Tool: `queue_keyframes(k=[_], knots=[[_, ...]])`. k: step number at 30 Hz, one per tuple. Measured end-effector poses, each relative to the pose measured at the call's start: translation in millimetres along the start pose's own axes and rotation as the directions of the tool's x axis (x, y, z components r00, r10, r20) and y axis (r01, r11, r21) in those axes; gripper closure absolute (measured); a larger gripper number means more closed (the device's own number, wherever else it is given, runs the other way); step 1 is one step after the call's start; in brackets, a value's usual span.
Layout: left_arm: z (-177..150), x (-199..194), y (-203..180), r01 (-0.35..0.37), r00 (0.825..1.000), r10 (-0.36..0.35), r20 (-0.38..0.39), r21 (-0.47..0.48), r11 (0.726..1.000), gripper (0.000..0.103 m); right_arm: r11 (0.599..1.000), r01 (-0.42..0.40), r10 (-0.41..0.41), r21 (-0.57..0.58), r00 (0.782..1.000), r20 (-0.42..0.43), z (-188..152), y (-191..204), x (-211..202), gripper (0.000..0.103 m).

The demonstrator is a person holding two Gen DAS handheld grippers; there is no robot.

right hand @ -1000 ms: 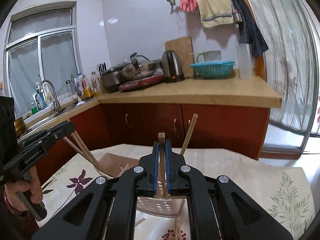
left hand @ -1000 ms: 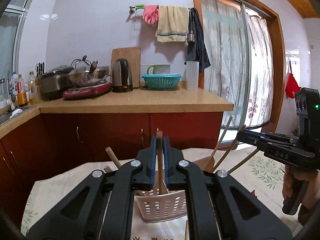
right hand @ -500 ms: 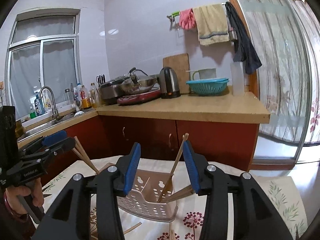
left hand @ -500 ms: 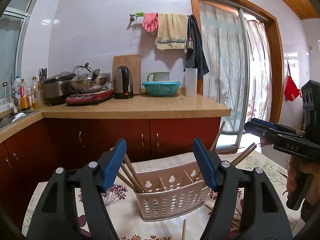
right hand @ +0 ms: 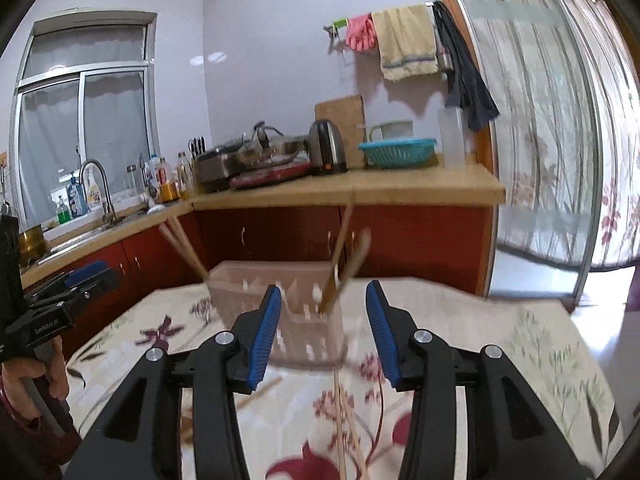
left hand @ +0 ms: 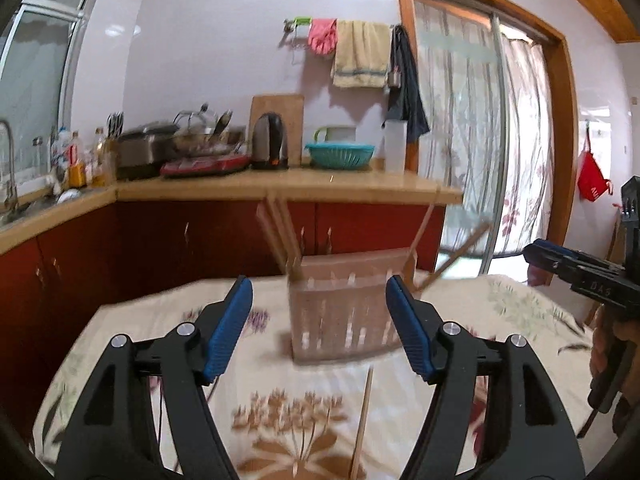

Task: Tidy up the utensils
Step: 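Lower both tools and close each on a chopstick on the table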

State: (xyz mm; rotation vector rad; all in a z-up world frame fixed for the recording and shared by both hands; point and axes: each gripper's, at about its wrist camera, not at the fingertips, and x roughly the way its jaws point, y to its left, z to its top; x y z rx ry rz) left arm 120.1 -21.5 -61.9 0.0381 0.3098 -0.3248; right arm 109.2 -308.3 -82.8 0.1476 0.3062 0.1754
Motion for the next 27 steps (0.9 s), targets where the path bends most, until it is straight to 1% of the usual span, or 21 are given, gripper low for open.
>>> queue_keyframes(k=[3, 7, 10, 13, 16, 20, 24, 27], knots=[[-25.0, -5.3, 3.5, -0.017, 0.999, 0.016, -0.039, -0.025, 1.0, 0.035, 1.0, 0.021, -0.021, -0.001, 0.999, -0.028, -26.8, -0.6, -5.3, 0.058], [-63.9, -11.8, 5.1, -0.038, 0.994, 0.035, -0.106, -0.035, 0.999, 0.035, 0.999, 0.038, -0.038, 0.0, 0.997, -0.068, -66.3, -1.3, -12.0, 0.058], [-86.4, -17.5, 4.7, -0.036, 0.989, 0.029, -0.145, -0.044, 0.998, 0.035, 0.999, 0.042, -0.042, 0.005, 0.994, -0.102, -89.0, -3.5, -14.2, 0.058], [-102.1, -20.9, 3.4, -0.032, 0.985, 0.025, -0.173, -0.039, 0.999, 0.036, 0.999, 0.05, -0.049, 0.008, 0.99, -0.133, -109.0, -6.3, -17.0, 0.058], [-118.4, -23.0, -0.4, -0.023, 0.979, 0.016, -0.202, -0.033, 0.999, 0.037, 0.999, 0.052, -0.049, 0.014, 0.987, -0.154, -123.1, -7.8, -19.6, 0.058], [-138.5, -19.3, -6.3, -0.011, 0.969, 0.001, -0.249, -0.041, 0.999, 0.045, 0.998, 0.055, -0.053, 0.008, 0.985, -0.167, -137.8, -6.2, -22.2, 0.058], [-154.4, -13.5, -13.2, 0.001, 0.955, -0.01, -0.296, -0.033, 0.999, 0.058, 0.998, 0.057, -0.053, 0.015, 0.983, -0.175, -146.3, -7.7, -22.8, 0.058], [-161.2, -10.4, -16.0, 0.003, 0.951, -0.012, -0.309, -0.03, 1.0, 0.063, 0.998, 0.056, -0.052, 0.021, 0.983, -0.178, -150.0, -8.7, -23.0, 0.058]])
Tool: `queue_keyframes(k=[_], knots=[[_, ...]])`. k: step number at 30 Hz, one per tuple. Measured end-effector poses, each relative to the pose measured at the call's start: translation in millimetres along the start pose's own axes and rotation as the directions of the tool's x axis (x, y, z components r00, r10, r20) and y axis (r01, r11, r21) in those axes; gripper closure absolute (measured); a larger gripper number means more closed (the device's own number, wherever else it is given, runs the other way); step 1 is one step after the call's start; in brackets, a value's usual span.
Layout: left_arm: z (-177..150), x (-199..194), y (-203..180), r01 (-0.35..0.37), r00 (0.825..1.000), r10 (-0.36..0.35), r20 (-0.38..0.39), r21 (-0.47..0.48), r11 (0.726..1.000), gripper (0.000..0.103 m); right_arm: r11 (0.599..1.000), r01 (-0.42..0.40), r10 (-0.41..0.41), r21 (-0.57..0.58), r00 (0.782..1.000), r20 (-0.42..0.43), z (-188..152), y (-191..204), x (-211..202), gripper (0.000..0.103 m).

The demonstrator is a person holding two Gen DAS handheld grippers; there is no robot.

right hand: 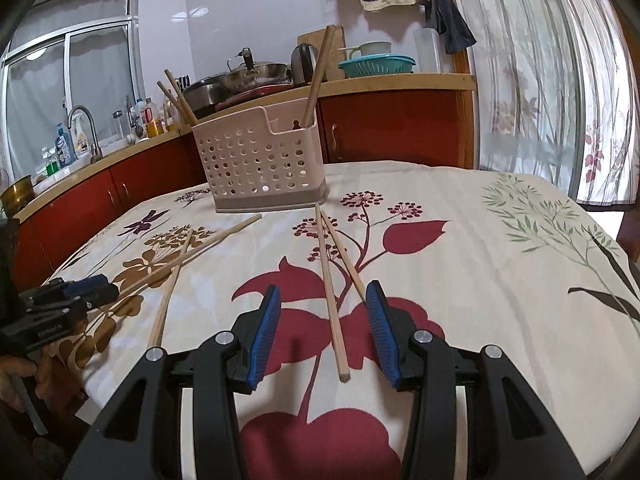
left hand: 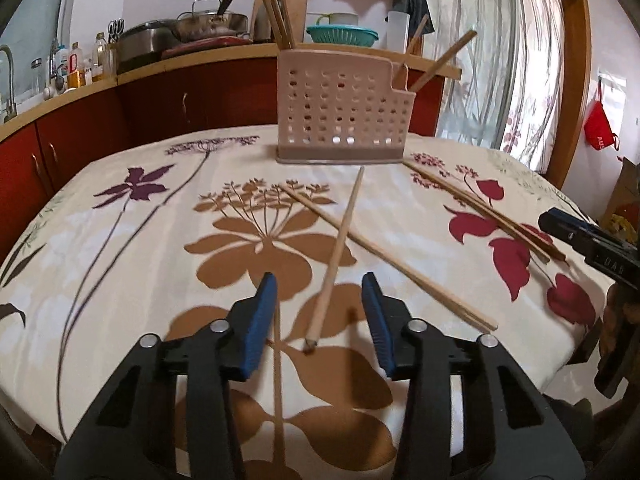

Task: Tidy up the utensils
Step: 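Lower both tools and close each on a chopstick on the table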

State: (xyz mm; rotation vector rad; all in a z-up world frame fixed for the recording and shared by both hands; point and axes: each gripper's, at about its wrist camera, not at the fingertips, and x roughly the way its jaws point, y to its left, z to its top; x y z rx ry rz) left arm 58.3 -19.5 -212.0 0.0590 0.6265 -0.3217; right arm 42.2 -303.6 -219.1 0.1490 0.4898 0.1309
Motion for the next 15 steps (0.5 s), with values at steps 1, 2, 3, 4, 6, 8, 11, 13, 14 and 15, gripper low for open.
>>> queue_keyframes(k=[1, 2, 3, 4, 6, 8, 11, 13, 14, 15], knots=[[-2.1, 2.5, -0.6, 0.001, 1.0, -0.001, -0.007, -0.004, 1.0, 0.064, 1.0, -0.001, 0.001, 0.001, 1.0, -0.001, -0.8, -0.4, -0.1, 0.059], [-3.0, 4.0, -0.5, 0.0, 1.0, 0.0, -0.011, -0.004, 1.0, 0.068, 1.0, -0.002, 0.002, 0.002, 1.0, -0.002, -1.1, -0.6, -0.2, 0.059], [-4.4, 5.5, -0.1, 0.0, 1.0, 0.0, -0.015, -0.004, 1.0, 0.071, 1.0, -0.003, 0.003, 0.002, 1.0, -0.002, -2.5, -0.5, -0.4, 0.059], [-5.6, 7.2, 0.0, -0.001, 1.0, 0.0, -0.02, -0.005, 1.0, 0.072, 1.0, -0.003, 0.003, 0.002, 1.0, -0.004, -3.0, -0.6, -0.3, 0.059], [-6.8, 9.2, -0.3, -0.002, 1.0, 0.002, -0.026, -0.004, 1.0, 0.081, 1.0, -0.004, 0.004, 0.002, 1.0, -0.006, -4.2, -0.5, -0.4, 0.059], [-8.3, 11.0, -0.5, 0.0, 1.0, 0.0, -0.029, -0.003, 1.0, 0.083, 1.0, -0.005, 0.005, 0.003, 1.0, -0.009, -4.9, -0.6, 0.2, 0.059], [-9.4, 11.2, -1.2, 0.006, 1.0, -0.006, -0.025, 0.001, 1.0, 0.091, 1.0, -0.009, 0.009, 0.004, 1.0, -0.015, -6.7, -0.1, 0.8, 0.059], [-9.4, 10.4, -2.8, 0.009, 1.0, -0.008, -0.02, 0.009, 1.0, 0.092, 1.0, -0.011, 0.011, 0.0, 1.0, -0.02, -9.0, 0.7, 1.1, 0.059], [-9.3, 10.0, -3.8, 0.009, 1.0, -0.009, -0.019, 0.015, 1.0, 0.093, 1.0, -0.012, 0.012, 0.0, 1.0, -0.023, -9.6, 1.2, 1.4, 0.059], [-9.5, 9.9, -4.7, 0.012, 1.0, -0.012, -0.018, 0.02, 1.0, 0.095, 1.0, -0.013, 0.013, 0.0, 1.0, -0.025, -10.7, 1.7, 1.6, 0.059]])
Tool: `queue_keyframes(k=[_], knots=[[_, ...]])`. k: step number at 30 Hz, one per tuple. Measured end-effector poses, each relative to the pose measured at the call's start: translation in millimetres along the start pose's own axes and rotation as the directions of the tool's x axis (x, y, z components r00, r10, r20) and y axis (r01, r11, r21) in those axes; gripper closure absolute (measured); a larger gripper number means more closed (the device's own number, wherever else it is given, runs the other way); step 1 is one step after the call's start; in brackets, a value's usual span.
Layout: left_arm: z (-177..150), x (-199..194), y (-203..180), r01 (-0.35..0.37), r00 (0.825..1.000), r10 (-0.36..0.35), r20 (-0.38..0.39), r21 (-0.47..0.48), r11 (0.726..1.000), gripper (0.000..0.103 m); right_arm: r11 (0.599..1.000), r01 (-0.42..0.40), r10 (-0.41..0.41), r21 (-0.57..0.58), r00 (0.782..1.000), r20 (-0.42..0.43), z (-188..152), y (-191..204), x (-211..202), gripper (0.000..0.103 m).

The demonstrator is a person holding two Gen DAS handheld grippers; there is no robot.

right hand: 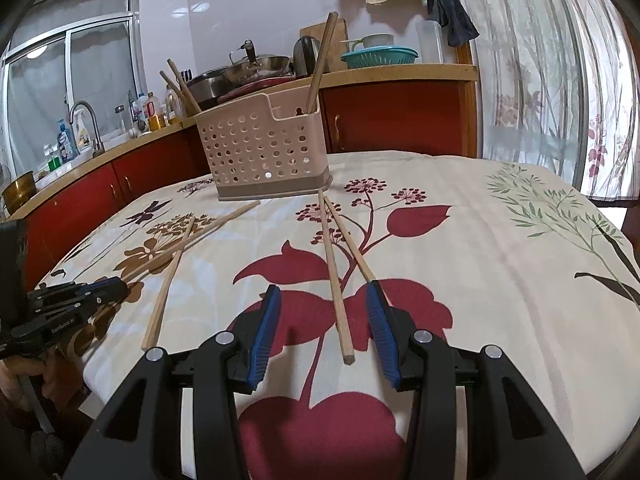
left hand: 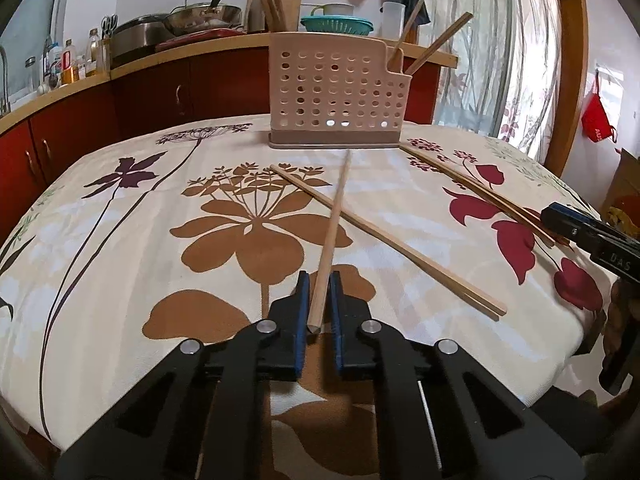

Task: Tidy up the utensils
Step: 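Lower both tools and close each on a chopstick on the table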

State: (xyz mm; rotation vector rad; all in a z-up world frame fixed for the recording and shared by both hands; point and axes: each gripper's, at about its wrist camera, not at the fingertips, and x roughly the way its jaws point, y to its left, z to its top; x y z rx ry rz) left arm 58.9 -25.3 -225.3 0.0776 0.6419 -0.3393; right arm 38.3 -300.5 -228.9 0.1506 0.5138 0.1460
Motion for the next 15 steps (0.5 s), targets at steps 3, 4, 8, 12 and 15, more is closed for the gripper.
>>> queue_keyframes(k=[3, 4, 8, 12, 15], knots=[[-0.6, -2.7, -2.7, -0.001, 1.0, 0.001, 0.008, 0.015, 1.0, 0.097, 1.0, -0.004, 0.004, -0.005, 1.0, -0.009, -3.3, 1.4, 0.2, 0.063], [-0.8, -3.4, -3.1, -0.001, 1.0, 0.0, 0.009, 0.017, 1.0, 0.097, 1.0, -0.005, 0.005, -0.007, 1.0, -0.014, -3.8, 1.7, 1.0, 0.064], [-1.4, -4.0, -3.3, 0.0, 1.0, 0.0, 0.008, 0.021, 1.0, 0.097, 1.0, -0.005, 0.005, -0.008, 1.0, -0.026, -7.1, 1.8, 2.2, 0.069], [-1.5, -4.2, -3.4, -0.002, 1.0, 0.001, 0.01, 0.019, 1.0, 0.097, 1.0, 0.001, 0.0, 0.008, 1.0, -0.029, -8.2, -1.3, 3.4, 0.073], [-1.3, -4.2, -3.2, -0.001, 1.0, 0.001, 0.01, 0.019, 1.0, 0.097, 1.0, 0.007, -0.007, 0.021, 0.999, -0.037, -9.7, -5.3, 7.0, 0.079]])
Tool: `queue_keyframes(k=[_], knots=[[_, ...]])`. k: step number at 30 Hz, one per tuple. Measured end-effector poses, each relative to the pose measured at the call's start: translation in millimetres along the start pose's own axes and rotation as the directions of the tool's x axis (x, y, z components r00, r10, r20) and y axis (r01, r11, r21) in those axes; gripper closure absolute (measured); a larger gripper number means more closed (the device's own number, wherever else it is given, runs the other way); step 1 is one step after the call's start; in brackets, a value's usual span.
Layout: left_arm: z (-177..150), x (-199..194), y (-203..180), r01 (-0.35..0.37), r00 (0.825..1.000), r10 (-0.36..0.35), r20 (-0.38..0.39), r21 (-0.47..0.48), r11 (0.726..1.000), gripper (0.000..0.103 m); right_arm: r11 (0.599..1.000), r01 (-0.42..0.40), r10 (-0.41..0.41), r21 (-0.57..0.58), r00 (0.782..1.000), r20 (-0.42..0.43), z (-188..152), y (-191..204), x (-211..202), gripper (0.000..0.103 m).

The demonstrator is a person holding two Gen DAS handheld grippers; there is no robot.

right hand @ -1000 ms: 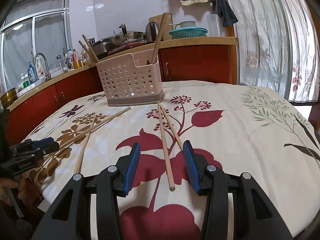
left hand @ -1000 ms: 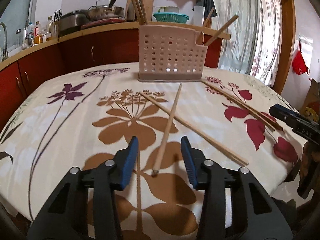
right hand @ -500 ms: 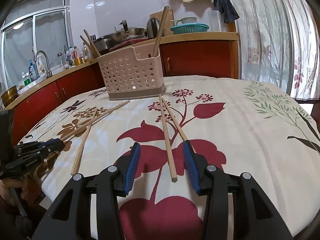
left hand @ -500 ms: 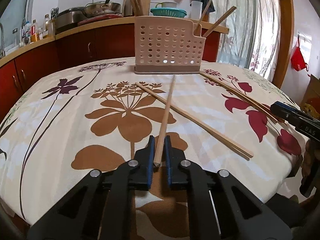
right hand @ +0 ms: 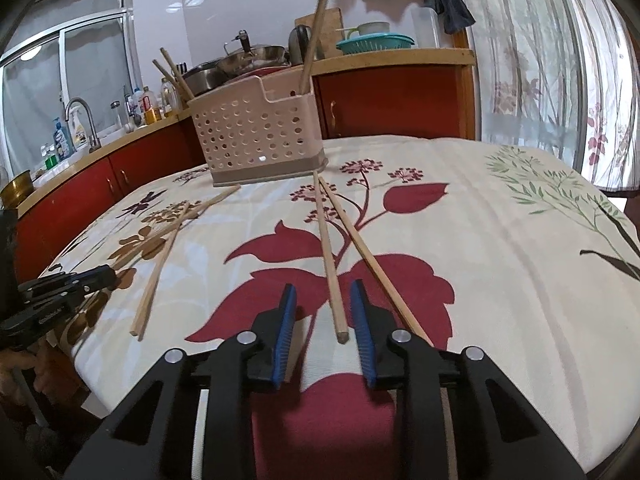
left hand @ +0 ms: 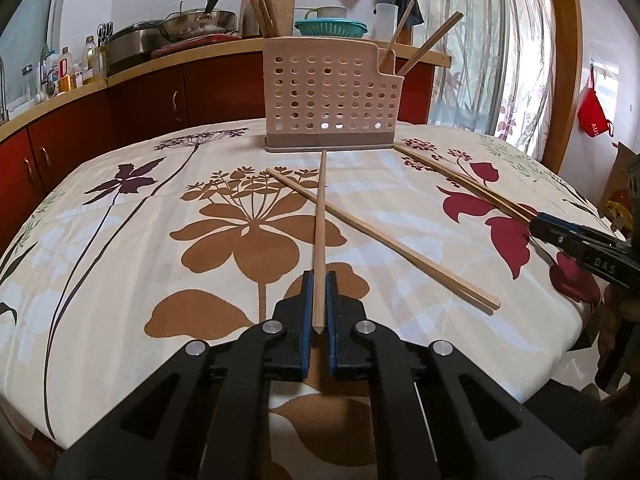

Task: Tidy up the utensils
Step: 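Lower both tools and close each on a chopstick on the table, then carry both held chopsticks up above the beige holder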

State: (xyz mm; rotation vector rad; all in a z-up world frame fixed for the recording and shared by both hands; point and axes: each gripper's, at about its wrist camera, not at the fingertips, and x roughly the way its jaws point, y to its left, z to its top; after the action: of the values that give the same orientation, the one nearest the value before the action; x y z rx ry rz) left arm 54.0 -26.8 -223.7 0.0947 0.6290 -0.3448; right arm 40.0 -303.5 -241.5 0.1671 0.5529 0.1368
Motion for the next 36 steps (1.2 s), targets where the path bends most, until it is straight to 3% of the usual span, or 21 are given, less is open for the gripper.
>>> queue_keyframes(k=[4, 8, 19, 36], knots=[[-0.1, -0.6, -0.5, -0.001, 1.0, 0.001, 0.0, 0.004, 1.0, 0.097, 1.0, 0.019, -0.019, -0.013, 1.0, 0.014, -1.8, -1.6, 0.5, 0.093], [1.2, -2.7, -1.4, -0.001, 1.0, 0.001, 0.008, 0.007, 1.0, 0.097, 0.998, 0.028, -0.028, -0.047, 0.999, 0.017, -3.7, 0.5, -3.3, 0.096], [21.3, -37.3, -8.5, -0.008, 0.993, 0.005, 0.118, 0.028, 1.0, 0.097, 0.991, 0.056, -0.043, -0.119, 0.993, 0.111, 20.8, 21.2, -47.3, 0.096], [69.1, -95.3, -1.4, -0.014, 0.956, 0.017, 0.292, -0.011, 1.0, 0.097, 0.992, 0.036, -0.005, -0.123, 0.969, 0.246, 74.8, 40.5, -98.7, 0.096]])
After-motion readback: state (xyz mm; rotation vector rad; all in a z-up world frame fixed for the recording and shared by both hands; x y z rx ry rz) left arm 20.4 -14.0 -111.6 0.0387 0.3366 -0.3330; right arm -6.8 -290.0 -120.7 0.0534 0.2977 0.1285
